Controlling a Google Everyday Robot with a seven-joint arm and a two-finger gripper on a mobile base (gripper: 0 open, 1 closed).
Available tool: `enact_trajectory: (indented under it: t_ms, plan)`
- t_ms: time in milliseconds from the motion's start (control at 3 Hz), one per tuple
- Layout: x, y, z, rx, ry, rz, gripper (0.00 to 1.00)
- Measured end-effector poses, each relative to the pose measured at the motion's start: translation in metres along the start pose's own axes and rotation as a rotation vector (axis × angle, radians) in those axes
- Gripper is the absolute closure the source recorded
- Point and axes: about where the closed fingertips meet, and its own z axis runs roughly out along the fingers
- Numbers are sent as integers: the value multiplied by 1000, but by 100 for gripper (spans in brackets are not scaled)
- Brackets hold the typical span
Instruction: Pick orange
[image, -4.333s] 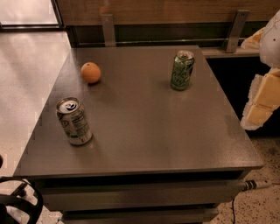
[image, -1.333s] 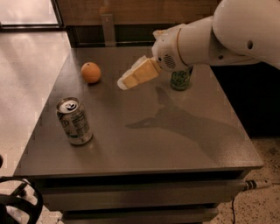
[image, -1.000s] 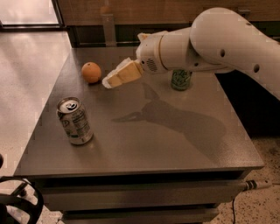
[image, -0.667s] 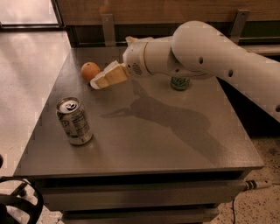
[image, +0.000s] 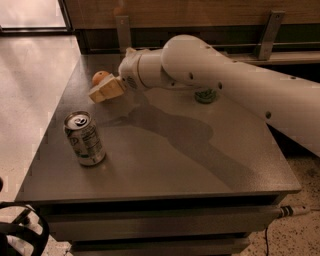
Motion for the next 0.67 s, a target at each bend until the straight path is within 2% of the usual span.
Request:
enact_trajectory:
  t_ms: [667]
  plan:
    - [20,-3,53,-39,-12,79,0]
